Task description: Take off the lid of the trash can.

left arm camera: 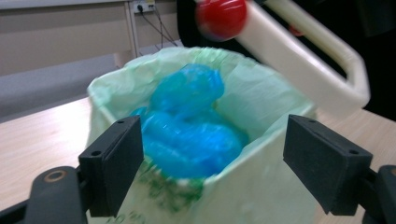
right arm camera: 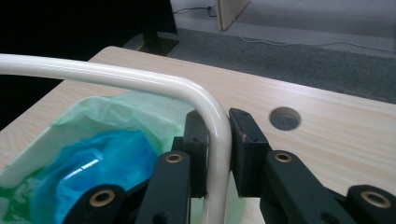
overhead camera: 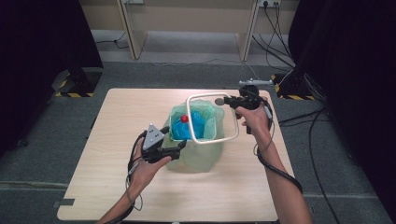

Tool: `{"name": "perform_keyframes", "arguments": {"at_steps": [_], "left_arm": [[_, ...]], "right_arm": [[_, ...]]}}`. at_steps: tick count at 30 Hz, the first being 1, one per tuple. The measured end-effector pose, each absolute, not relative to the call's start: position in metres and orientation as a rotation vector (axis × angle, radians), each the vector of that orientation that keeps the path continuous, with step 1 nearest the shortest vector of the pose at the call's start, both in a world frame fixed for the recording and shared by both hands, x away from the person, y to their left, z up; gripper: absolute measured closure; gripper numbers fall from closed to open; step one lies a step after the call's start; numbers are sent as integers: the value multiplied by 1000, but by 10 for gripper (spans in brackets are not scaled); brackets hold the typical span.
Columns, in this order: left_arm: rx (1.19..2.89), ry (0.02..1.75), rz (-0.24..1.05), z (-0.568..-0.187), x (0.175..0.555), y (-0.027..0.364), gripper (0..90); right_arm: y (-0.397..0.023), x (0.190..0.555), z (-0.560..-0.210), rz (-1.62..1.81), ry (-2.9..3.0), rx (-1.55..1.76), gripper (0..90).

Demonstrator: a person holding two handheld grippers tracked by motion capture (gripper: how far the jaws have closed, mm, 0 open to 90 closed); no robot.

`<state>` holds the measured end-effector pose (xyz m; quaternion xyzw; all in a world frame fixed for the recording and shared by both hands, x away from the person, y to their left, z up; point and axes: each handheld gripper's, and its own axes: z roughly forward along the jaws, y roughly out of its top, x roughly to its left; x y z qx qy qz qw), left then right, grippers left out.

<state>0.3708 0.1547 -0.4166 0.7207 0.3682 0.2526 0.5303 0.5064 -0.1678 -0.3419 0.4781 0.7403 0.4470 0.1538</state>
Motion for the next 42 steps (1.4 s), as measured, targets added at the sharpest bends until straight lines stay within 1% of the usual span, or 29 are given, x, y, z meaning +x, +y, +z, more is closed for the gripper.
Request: {"name": "perform_keyframes", "arguments": {"at_steps": [8,15,21,28,35,42], "left_arm": [[1736,939,600,-429,371,172,193],[1746,947,584,-433,372,177,191],[1752,947,569,-437,371,178,190],[1779,944,543,-444,371,175,190],[1773,957,537,-449,371,175,190],[1785,954,529,-452,369,177,190]], "right_arm": [[-219,512,-354,1238,2053,1503,776],[-261,514,-369,1183,1980,1614,775],[-287,515,-387,1093,1944,1684,775],[-304,516,-424,985,1944,1769,773],[-312,514,-461,921,1948,1857,772],[-314,514,-485,891,1939,1909,767]]}}
